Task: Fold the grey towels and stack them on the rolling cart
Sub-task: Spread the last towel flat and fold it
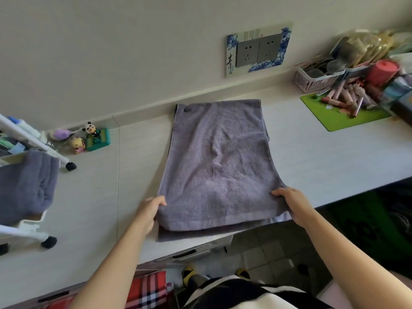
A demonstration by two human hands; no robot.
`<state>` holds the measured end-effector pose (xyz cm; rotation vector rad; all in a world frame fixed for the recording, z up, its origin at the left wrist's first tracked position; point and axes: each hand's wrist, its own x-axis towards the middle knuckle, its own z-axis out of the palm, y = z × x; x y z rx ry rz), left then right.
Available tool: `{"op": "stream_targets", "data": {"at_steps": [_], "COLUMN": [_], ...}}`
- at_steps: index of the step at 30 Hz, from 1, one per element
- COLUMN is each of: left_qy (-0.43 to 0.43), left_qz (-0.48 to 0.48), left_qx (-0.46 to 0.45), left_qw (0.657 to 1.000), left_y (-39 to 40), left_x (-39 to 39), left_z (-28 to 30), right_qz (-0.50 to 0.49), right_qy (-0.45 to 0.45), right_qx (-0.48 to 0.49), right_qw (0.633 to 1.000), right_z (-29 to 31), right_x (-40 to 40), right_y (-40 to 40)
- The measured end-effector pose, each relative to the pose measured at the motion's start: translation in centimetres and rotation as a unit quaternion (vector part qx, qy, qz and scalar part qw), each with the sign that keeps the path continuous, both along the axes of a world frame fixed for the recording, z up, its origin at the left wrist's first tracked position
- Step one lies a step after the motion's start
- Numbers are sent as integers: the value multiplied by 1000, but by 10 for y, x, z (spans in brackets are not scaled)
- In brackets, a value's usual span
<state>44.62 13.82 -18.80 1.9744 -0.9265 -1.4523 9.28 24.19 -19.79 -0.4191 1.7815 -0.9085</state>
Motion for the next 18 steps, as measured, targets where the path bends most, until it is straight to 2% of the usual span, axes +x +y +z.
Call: {"op": "stream_targets", "data": {"at_steps": [4, 8, 14, 18], "left_qy": [-111, -176, -257, -292], "left_qz": [-138, -149, -192, -159], "left_qx": [-43, -84, -85, -110], "left_qw": [983, 969, 943, 937], "left_y": [21, 23, 31, 41], "left_x": [6, 4, 0, -3], "left_z": [-13, -26, -26, -22], "right_qz": [81, 119, 112, 77], "right_qy": [68, 278, 342, 348], "right_qx": [-31, -29, 3, 24], "right_qw": [994, 953, 933, 934], "right_z": [-12, -15, -14, -16], "right_x": [7, 12, 11, 9], "right_y": [23, 24, 20, 14]}}
